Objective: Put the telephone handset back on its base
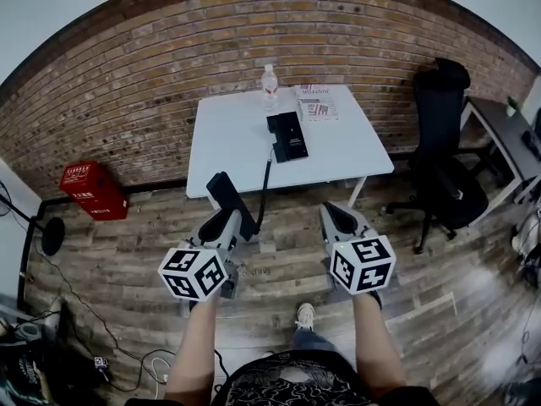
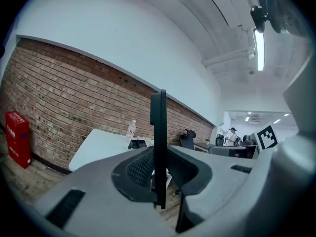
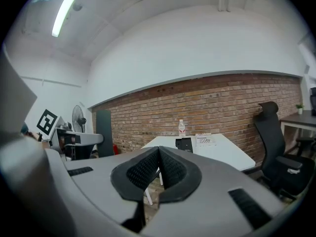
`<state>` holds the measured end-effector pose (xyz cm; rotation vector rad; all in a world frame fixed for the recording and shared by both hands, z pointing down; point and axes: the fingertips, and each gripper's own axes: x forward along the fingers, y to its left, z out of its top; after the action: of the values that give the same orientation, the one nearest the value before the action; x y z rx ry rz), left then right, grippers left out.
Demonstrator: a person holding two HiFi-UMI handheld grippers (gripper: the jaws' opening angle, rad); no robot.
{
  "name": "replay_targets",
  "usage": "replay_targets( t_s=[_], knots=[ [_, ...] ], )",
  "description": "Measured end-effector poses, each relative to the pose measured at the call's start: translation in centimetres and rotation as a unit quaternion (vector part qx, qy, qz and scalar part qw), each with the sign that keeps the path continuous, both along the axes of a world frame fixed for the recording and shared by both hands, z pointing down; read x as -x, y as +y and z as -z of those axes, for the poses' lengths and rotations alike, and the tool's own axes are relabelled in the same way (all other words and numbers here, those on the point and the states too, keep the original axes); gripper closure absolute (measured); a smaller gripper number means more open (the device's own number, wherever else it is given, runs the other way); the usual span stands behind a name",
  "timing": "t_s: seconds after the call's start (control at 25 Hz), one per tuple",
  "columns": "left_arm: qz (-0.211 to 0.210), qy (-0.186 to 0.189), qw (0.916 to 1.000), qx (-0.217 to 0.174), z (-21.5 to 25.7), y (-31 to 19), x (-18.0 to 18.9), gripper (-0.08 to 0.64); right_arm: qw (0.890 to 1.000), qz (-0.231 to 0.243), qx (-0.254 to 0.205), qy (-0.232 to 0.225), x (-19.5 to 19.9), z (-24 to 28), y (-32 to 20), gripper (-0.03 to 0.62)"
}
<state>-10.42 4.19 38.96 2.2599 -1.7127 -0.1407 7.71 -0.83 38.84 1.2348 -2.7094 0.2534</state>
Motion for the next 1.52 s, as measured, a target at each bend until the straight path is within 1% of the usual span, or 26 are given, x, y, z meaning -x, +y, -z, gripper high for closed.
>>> replay_targets(
  t_s=[0.28,0.6,0.88,1.16,1.52],
  knots=[
    [0.017,0.0,0.9998,0.012,-0.1,-6.4,-1.2,0.485,1.0,0.018,0.01,-0.004,-1.0,0.0,-7.2,0.591],
    [0.032,-0.003,0.9991,0.027,-0.7,-11.1,-2.6,0.485,0.999,0.039,0.024,-0.011,-1.9,-0.7,-12.5,0.591],
    [0.045,-0.008,0.9984,0.035,-1.1,-14.0,-3.7,0.485,0.998,0.058,0.028,-0.015,-2.5,-1.2,-15.7,0.591],
    [0.05,-0.006,0.9979,0.039,-1.4,-16.1,-4.2,0.485,0.997,0.075,0.028,-0.016,-2.4,-1.3,-18.0,0.591],
    [0.045,-0.004,0.998,0.044,-2.4,-18.9,-3.5,0.485,0.996,0.085,0.025,-0.013,-1.2,-1.9,-20.6,0.591]
  ],
)
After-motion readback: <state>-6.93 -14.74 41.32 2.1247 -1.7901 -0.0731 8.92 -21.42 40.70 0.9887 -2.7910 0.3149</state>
